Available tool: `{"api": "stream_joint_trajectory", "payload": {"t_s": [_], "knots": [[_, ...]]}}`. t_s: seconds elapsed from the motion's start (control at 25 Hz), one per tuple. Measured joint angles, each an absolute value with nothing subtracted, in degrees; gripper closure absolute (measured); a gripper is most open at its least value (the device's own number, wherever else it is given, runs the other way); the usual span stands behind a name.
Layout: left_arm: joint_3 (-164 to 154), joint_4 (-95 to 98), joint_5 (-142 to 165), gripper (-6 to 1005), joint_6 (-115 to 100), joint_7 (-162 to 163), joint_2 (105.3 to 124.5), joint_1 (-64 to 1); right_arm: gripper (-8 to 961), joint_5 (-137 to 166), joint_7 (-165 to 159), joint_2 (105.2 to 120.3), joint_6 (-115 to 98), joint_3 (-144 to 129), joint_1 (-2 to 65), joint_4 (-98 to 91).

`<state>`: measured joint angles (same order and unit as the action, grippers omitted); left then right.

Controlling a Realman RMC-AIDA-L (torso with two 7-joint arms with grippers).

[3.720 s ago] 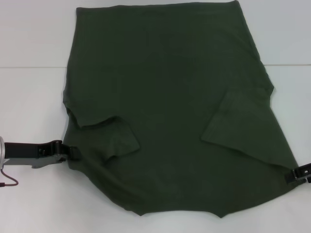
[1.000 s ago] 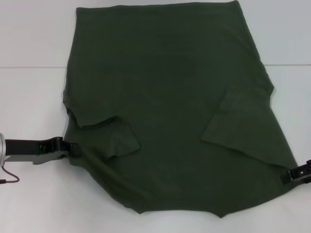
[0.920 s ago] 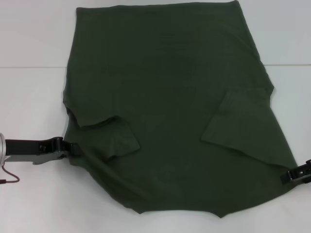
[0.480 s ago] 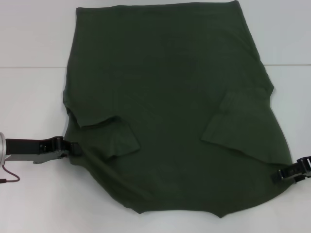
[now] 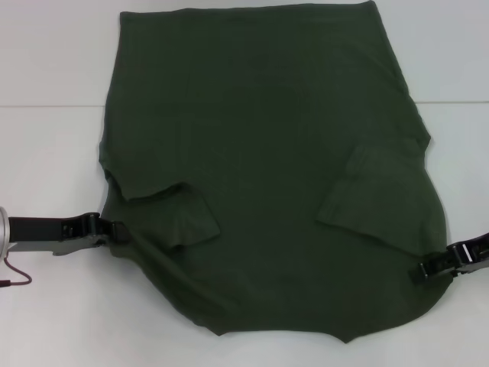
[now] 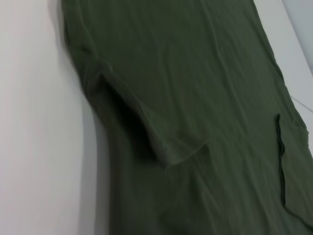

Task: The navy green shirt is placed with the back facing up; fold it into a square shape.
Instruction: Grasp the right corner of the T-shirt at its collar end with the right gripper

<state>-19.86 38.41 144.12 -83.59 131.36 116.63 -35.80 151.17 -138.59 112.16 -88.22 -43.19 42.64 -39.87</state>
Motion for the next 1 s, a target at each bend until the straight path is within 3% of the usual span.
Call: {"api": "stream_joint_trajectory", "payload": {"t_s": [0.36, 1.0], "knots": [[-19.8, 38.4, 144.0, 962, -83.6, 131.0, 116.63, -35.5, 197, 151.1, -139.8, 112.6, -87.0, -44.8, 42.6, -41.0], [-19.6, 38.4, 142.7, 962, -84.1, 129.4, 116.63, -35.2, 728, 151.3, -139.5, 112.68, -86.8, -46.1, 42.9, -40.7]]}}
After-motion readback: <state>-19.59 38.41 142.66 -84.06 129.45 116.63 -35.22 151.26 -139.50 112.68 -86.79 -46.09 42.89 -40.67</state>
